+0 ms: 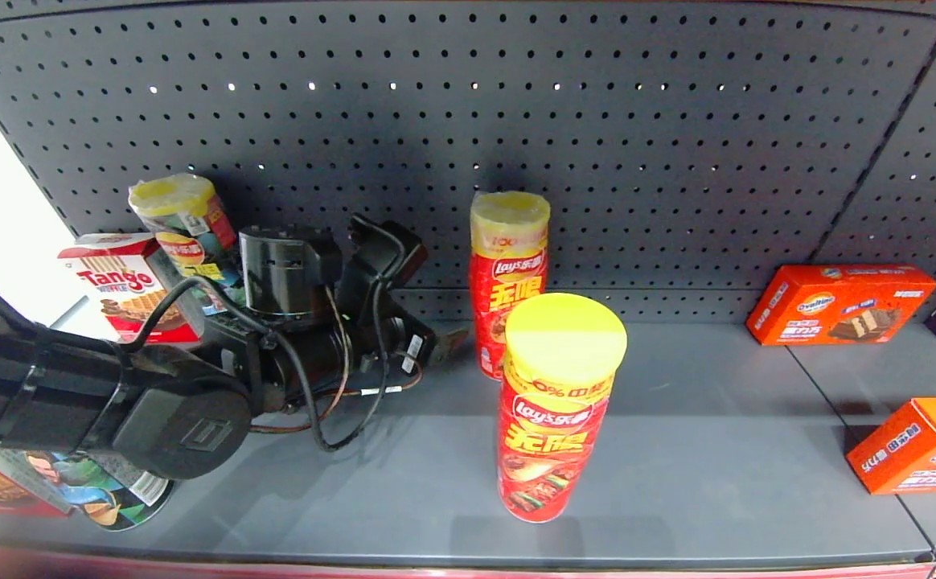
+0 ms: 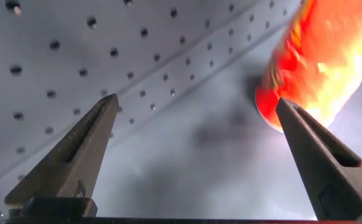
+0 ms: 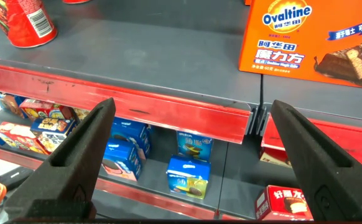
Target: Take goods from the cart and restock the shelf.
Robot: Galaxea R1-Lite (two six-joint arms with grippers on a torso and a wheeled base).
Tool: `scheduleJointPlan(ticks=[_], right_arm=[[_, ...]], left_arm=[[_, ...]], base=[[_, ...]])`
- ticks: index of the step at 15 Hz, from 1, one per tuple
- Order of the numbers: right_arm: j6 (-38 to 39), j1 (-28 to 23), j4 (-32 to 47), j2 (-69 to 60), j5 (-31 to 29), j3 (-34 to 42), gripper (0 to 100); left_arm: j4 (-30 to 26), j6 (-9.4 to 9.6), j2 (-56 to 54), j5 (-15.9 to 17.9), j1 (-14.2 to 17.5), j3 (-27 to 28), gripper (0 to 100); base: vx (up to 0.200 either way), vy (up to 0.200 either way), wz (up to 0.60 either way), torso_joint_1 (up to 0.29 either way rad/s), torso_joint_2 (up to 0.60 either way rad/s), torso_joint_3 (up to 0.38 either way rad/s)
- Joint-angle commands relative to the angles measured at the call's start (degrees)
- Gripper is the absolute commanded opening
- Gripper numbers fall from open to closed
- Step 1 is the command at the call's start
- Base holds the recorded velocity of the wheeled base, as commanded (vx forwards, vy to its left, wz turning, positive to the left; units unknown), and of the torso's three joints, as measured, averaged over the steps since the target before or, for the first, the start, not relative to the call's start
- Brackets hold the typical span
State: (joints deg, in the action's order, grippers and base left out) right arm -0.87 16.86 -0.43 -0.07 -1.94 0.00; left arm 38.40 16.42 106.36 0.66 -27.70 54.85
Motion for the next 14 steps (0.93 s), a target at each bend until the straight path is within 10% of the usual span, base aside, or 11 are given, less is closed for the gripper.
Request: scheduleJointPlan(ticks=[1,14], right_arm=[[-0.01,0.10,-0.01,0.07,0.00,0.00,100],[-0.01,0.02,-0.01,0.07,0.00,0.00,100]], left_arm=[[0.18,0.19,-1.51,0.13,-0.16,-2.20,100],[0.10,0.37,0.34,0.31,-0.96,0.79,100]], base=[[0.000,0.000,0.00,0.000,0.00,0.000],[0.000,0.000,0.00,0.000,0.00,0.000]])
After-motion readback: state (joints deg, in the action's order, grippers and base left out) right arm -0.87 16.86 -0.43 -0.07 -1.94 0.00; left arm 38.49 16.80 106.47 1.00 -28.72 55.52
